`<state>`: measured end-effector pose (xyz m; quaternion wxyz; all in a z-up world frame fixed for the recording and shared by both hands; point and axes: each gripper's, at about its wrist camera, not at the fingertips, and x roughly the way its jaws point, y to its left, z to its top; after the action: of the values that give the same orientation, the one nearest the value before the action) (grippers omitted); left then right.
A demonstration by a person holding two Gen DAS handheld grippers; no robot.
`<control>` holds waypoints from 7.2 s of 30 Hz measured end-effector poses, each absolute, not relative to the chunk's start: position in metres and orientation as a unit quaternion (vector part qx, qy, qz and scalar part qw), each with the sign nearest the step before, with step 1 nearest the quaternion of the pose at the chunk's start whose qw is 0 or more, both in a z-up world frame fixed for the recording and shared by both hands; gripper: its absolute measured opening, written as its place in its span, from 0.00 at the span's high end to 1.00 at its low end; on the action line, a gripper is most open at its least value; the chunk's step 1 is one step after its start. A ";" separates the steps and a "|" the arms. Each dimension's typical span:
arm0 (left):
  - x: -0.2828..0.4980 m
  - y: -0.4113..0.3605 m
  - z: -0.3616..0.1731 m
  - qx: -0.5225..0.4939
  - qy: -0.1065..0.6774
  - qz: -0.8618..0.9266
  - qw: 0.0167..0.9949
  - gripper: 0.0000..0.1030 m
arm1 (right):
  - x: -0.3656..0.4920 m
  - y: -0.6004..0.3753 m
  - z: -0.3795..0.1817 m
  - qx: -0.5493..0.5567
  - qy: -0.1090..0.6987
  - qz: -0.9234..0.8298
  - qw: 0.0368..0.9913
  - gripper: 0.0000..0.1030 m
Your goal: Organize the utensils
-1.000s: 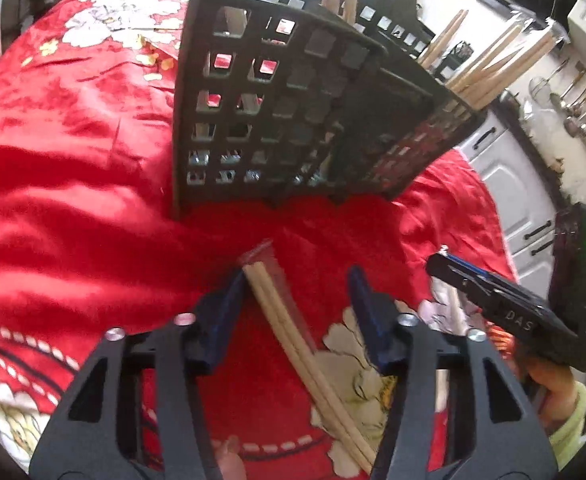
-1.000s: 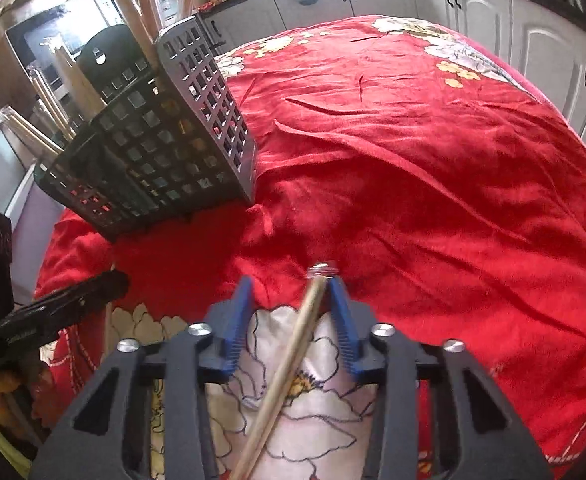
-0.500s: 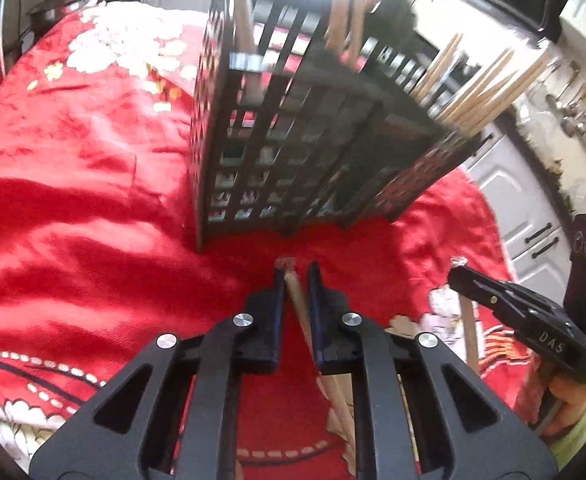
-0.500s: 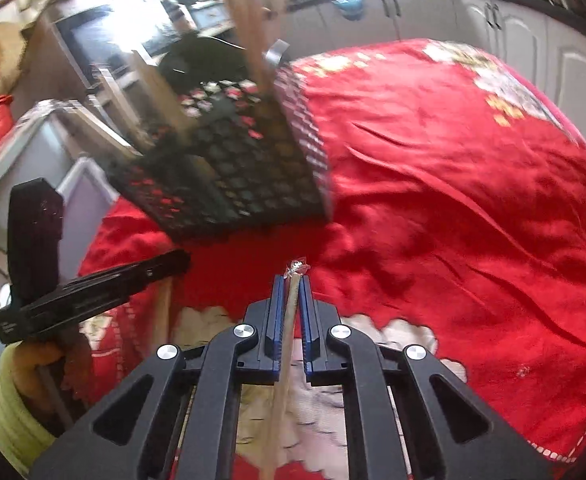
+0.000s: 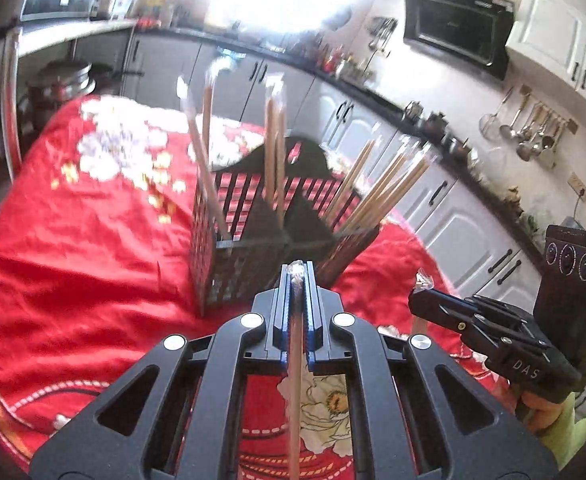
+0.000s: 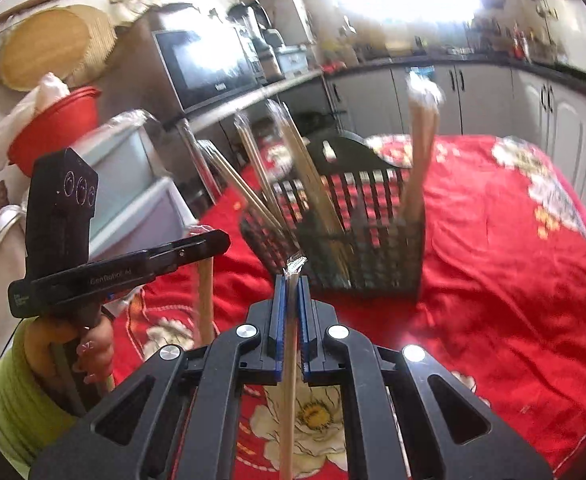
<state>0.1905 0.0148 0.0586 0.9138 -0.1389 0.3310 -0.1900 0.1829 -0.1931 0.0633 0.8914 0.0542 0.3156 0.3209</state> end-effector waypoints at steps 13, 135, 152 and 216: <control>0.180 0.023 0.133 -0.109 0.246 -0.197 0.943 0.97 | 0.170 -0.199 0.127 0.050 0.219 0.323 0.919 0.94; 0.159 0.024 0.082 -0.102 0.301 -0.106 0.942 0.10 | 0.170 -0.224 0.068 0.004 0.208 0.207 0.956 0.15; 0.120 0.014 0.022 -0.104 0.314 -0.075 0.941 0.10 | 0.136 -0.228 0.014 -0.026 0.237 0.187 0.953 0.08; 0.097 -0.002 -0.002 -0.078 0.212 -0.006 0.974 0.10 | 0.114 -0.246 -0.008 0.001 0.145 0.175 0.974 0.06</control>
<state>0.0973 -0.0023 -0.0025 0.9742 -0.0783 0.2118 -0.0061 0.1144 -0.2456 -0.0082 0.9737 0.0009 0.1452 0.1754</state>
